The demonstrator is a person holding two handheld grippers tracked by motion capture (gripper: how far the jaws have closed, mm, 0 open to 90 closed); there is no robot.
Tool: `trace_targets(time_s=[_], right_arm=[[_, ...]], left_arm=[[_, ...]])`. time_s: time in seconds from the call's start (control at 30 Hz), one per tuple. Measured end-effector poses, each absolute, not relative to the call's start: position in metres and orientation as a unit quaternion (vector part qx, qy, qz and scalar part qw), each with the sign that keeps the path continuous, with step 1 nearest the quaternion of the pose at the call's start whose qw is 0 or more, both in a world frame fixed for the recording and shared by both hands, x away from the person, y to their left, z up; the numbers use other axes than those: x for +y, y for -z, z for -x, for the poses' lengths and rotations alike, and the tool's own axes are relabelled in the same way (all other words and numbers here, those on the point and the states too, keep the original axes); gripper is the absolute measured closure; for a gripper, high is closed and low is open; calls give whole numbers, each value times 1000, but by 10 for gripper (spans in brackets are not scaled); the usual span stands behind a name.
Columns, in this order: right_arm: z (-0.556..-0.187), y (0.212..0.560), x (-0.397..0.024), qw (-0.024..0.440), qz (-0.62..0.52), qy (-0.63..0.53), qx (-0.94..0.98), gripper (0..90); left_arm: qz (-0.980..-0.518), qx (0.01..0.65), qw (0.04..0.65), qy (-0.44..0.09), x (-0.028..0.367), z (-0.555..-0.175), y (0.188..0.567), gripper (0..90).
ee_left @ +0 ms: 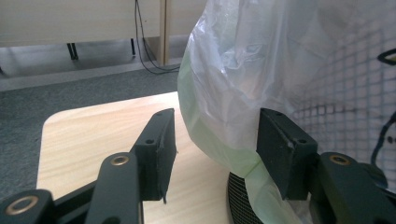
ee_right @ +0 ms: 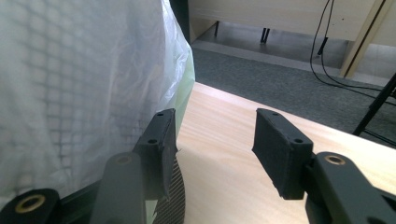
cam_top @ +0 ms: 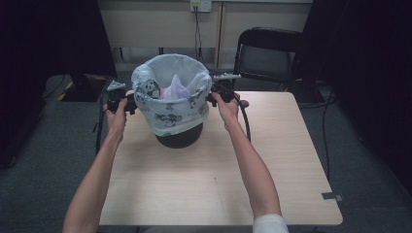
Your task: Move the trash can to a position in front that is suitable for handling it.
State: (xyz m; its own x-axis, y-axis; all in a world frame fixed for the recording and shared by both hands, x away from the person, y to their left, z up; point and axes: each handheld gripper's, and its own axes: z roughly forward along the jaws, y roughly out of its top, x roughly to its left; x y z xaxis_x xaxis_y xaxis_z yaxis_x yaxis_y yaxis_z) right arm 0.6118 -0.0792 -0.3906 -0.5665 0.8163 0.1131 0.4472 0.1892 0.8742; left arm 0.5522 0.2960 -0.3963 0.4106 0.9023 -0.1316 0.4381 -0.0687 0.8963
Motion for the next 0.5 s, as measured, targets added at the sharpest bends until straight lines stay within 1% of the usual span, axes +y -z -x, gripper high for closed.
trace_targets(time_s=[0.3,0.5], right_arm=[[-587,390,-84,186,-420,-491,740,488],[-570,381,-89,189,-408,-498,741,486]], left_arm=[[-696,474,477,-251,292,-520,395,453],[-706,464,472,-251,288,-501,393,455]])
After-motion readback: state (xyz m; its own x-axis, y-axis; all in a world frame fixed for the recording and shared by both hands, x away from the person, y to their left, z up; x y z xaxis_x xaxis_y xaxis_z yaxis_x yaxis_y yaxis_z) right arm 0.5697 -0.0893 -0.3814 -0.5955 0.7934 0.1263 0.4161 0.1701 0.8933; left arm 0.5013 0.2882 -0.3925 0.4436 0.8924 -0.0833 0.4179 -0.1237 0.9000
